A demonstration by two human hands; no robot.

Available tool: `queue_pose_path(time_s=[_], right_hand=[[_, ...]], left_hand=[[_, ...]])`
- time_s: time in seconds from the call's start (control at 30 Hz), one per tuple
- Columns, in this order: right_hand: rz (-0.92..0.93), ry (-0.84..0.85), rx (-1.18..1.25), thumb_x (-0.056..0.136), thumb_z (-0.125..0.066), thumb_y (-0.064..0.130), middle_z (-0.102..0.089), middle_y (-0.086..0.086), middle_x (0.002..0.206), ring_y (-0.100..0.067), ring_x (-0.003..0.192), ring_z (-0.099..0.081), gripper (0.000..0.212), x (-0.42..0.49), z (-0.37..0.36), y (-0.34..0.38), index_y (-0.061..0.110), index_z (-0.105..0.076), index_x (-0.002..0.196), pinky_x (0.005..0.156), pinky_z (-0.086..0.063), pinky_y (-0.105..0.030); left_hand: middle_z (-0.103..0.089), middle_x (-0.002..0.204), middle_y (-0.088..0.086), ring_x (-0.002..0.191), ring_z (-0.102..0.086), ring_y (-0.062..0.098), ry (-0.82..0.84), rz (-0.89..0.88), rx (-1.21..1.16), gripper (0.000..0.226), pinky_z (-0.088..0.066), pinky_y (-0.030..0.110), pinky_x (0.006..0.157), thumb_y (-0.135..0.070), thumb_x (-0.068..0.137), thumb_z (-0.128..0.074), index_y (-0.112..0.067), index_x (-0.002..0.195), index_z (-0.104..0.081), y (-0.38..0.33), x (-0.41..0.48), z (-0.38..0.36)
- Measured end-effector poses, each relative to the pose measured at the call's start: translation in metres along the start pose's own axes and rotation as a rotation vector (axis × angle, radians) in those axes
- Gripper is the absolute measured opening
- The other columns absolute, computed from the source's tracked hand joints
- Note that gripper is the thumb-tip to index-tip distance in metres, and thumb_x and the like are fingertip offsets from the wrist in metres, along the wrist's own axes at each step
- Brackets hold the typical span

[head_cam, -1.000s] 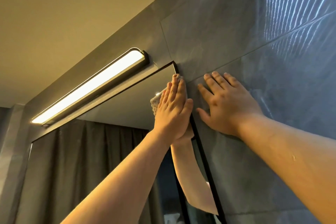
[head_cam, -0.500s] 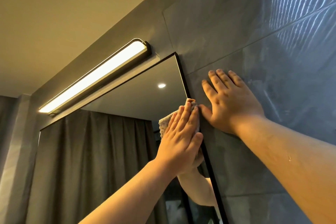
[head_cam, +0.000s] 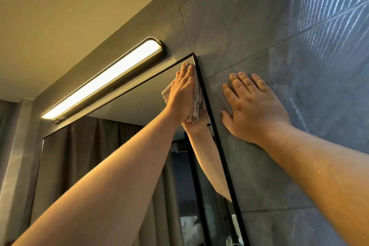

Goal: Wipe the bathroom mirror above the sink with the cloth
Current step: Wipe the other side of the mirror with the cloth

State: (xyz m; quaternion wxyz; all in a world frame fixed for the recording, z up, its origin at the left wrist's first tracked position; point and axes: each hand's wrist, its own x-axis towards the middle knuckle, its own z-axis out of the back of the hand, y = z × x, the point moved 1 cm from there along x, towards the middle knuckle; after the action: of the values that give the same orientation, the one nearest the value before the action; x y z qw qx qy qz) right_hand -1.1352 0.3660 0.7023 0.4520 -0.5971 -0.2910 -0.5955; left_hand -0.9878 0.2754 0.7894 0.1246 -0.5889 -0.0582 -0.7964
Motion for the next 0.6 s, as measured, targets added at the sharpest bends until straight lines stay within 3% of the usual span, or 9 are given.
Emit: queue_pose_path(time_s=[0.07, 0.17, 0.2, 0.27, 0.33, 0.37, 0.43, 0.6], right_hand=[[0.002, 0.008, -0.006, 0.090, -0.023, 0.053, -0.036, -0.020, 0.155, -0.036, 0.145, -0.031, 0.076, -0.001, 0.000, 0.001, 0.008, -0.041, 0.148, 0.120, -0.023, -0.052], [0.002, 0.011, -0.013, 0.091, -0.022, 0.053, -0.034, -0.020, 0.157, -0.036, 0.146, -0.029, 0.075, -0.001, 0.001, 0.001, 0.008, -0.038, 0.150, 0.120, -0.021, -0.052], [0.002, 0.013, -0.013, 0.092, -0.022, 0.053, -0.031, -0.020, 0.158, -0.036, 0.147, -0.027, 0.075, -0.001, 0.001, 0.001, 0.008, -0.036, 0.151, 0.121, -0.020, -0.052], [0.005, 0.028, -0.013, 0.094, -0.019, 0.054, -0.023, -0.018, 0.161, -0.034, 0.150, -0.020, 0.075, -0.002, 0.002, 0.001, 0.010, -0.027, 0.154, 0.122, -0.015, -0.050], [0.000, 0.034, -0.008, 0.095, -0.017, 0.054, -0.019, -0.017, 0.163, -0.033, 0.151, -0.016, 0.075, -0.002, 0.002, 0.000, 0.011, -0.023, 0.155, 0.123, -0.012, -0.049], [-0.004, 0.032, -0.008, 0.094, -0.016, 0.055, -0.020, -0.017, 0.163, -0.033, 0.151, -0.017, 0.075, -0.001, 0.003, 0.000, 0.011, -0.023, 0.155, 0.123, -0.012, -0.049], [-0.008, 0.029, -0.010, 0.094, -0.019, 0.055, -0.022, -0.018, 0.162, -0.033, 0.151, -0.019, 0.075, -0.001, 0.002, 0.001, 0.011, -0.027, 0.154, 0.122, -0.014, -0.049], [-0.001, 0.027, -0.007, 0.094, -0.022, 0.054, -0.028, -0.019, 0.160, -0.034, 0.149, -0.024, 0.074, 0.000, 0.002, 0.000, 0.010, -0.032, 0.152, 0.121, -0.018, -0.050]], left_hand=[[-0.022, 0.159, -0.008, 0.148, -0.013, 0.012, -0.004, 0.039, -0.231, 0.053, -0.007, 0.040, 0.122, -0.027, 0.097, -0.038, -0.028, 0.149, -0.032, 0.004, 0.000, 0.009], [-0.028, 0.156, -0.005, 0.144, -0.025, 0.018, -0.036, 0.061, 0.035, 0.062, -0.020, 0.043, 0.120, -0.017, 0.094, -0.045, -0.039, 0.149, -0.027, 0.004, -0.007, 0.013], [-0.030, 0.156, -0.002, 0.143, -0.026, 0.020, -0.087, 0.075, 0.101, 0.062, -0.020, 0.040, 0.120, -0.018, 0.095, -0.046, -0.037, 0.151, -0.025, 0.000, -0.016, 0.006], [-0.028, 0.157, 0.008, 0.145, -0.023, 0.021, -0.209, -0.060, 0.078, 0.056, -0.014, 0.031, 0.120, -0.013, 0.099, -0.045, -0.015, 0.152, -0.027, -0.005, -0.042, -0.009], [-0.023, 0.157, 0.014, 0.145, -0.018, 0.017, -0.187, -0.214, 0.075, 0.051, -0.008, 0.021, 0.119, -0.010, 0.101, -0.038, 0.001, 0.148, -0.027, 0.005, -0.068, -0.026], [-0.021, 0.158, 0.011, 0.145, -0.016, 0.013, -0.149, -0.217, 0.182, 0.052, -0.007, 0.019, 0.118, -0.019, 0.101, -0.032, -0.002, 0.149, -0.024, 0.011, -0.081, -0.030], [-0.020, 0.159, 0.007, 0.147, -0.012, 0.012, -0.132, -0.226, 0.329, 0.059, -0.007, 0.025, 0.119, -0.033, 0.098, -0.024, -0.008, 0.151, -0.023, 0.021, -0.104, -0.036], [-0.016, 0.158, 0.015, 0.148, -0.007, 0.020, -0.110, -0.250, 0.139, 0.061, -0.003, 0.038, 0.121, -0.034, 0.098, -0.028, 0.003, 0.147, -0.026, 0.019, -0.126, -0.045]])
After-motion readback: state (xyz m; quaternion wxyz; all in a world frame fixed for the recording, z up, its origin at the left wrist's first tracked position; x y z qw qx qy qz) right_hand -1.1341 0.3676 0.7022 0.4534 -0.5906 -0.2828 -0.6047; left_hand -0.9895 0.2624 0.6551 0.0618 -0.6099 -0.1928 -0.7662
